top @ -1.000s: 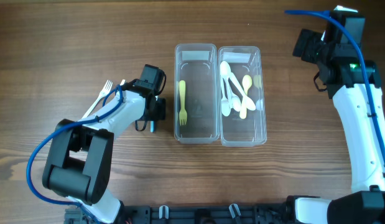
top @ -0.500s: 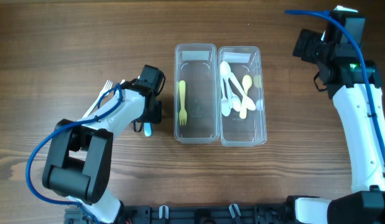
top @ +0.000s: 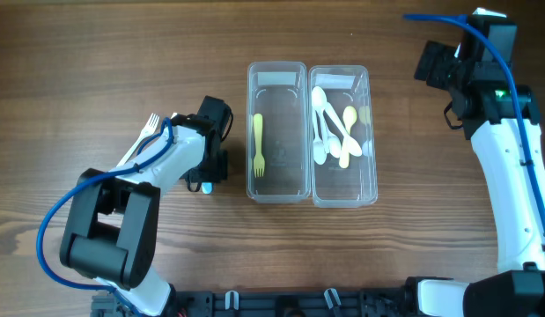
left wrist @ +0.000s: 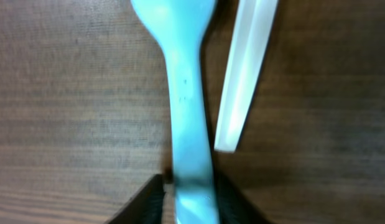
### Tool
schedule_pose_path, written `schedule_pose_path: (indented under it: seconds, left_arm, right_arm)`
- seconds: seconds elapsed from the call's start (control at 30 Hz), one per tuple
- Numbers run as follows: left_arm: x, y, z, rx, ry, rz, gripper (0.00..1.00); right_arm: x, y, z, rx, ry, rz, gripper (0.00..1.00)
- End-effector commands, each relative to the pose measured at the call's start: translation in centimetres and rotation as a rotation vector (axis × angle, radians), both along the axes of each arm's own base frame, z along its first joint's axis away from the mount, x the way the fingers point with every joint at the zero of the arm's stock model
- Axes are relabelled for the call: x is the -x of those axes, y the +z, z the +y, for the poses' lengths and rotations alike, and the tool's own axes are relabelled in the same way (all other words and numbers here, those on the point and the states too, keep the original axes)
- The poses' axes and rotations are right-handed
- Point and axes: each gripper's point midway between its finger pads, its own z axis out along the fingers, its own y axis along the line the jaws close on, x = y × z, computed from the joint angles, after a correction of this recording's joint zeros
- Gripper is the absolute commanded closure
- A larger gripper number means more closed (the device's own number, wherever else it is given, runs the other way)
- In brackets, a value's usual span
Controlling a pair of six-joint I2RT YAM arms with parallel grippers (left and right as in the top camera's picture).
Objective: Pack container
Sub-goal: 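Lower the left gripper and grasp the light-blue fork by its handle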
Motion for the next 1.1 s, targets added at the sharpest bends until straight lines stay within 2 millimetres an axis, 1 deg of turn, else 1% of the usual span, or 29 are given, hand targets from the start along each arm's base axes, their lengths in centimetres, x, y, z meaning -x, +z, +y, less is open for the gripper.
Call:
schedule_pose_path:
  seconds: [0.0,0.07,0.1,0.3,0.5,0.57,0.6,0.67,0.73,0.83,0.87,0.97,1.0,1.07]
  left_arm:
    - [0.5,0.1,-0.1,0.013,0.031,0.022,0.85]
    - [0.6,0.1,-0.1,0.012,0.034,0.025,0.92]
    - [0.5,0.1,-0.1,0.013,0.033,0.023,0.93]
    - [-0.7,0.1,-0.5,0.03,0.032,-0.027,0.93]
    - [-1.3,0.2,-0.5,0.033,0.035,-0.049,0.92]
    - [-1.3,0.2,-0.3,0.032,0.041,-0.048,0.88]
    - [-1.3,0.2,-0.2,0.031,0.045,-0.046,0.83]
    - [-1.2,0.2,0.2,0.027,0.053,-0.04,0.77]
    - [-1.3,0.2,0.9,0.005,0.066,-0.042,0.39]
    - [-1.5,0.3,1.8,-0.015,0.083,-0.049,0.34]
    - [-1.6,0.3,2.0,-0.016,0.087,-0.052,0.3]
    - [-1.9,0.3,2.5,-0.013,0.097,-0.061,0.29]
    - [-2.1,0.3,2.5,-0.01,0.096,-0.068,0.32]
    - [-2.6,0.3,2.3,-0.001,0.068,-0.085,0.46]
  right_arm:
    - [-0.2,0.1,-0.1,0.015,0.008,0.001,0.0]
    - [-0.2,0.1,-0.1,0.015,0.008,0.001,0.0]
    - [-0.2,0.1,-0.1,0.015,0.008,0.001,0.0]
    - [-0.2,0.1,-0.1,0.015,0.008,0.001,0.0]
    - [-0.2,0.1,-0.1,0.015,0.008,0.001,0.0]
    - [-0.2,0.1,-0.1,0.015,0.008,0.001,0.0]
    - [-0.2,0.1,-0.1,0.015,0.008,0.001,0.0]
    - [-0.2,0.1,-0.1,0.015,0.008,0.001,0.0]
    - [-0.2,0.1,-0.1,0.015,0.008,0.001,0.0]
    - [-0.2,0.1,-0.1,0.015,0.008,0.001,0.0]
    - [-0.2,0.1,-0.1,0.015,0.008,0.001,0.0]
    - [-0.2,0.1,-0.1,0.015,0.007,0.001,0.0]
    - [-0.2,0.1,-0.1,0.015,0.008,0.001,0.0]
    - [-0.2,0.1,-0.1,0.015,0.008,0.002,0.0]
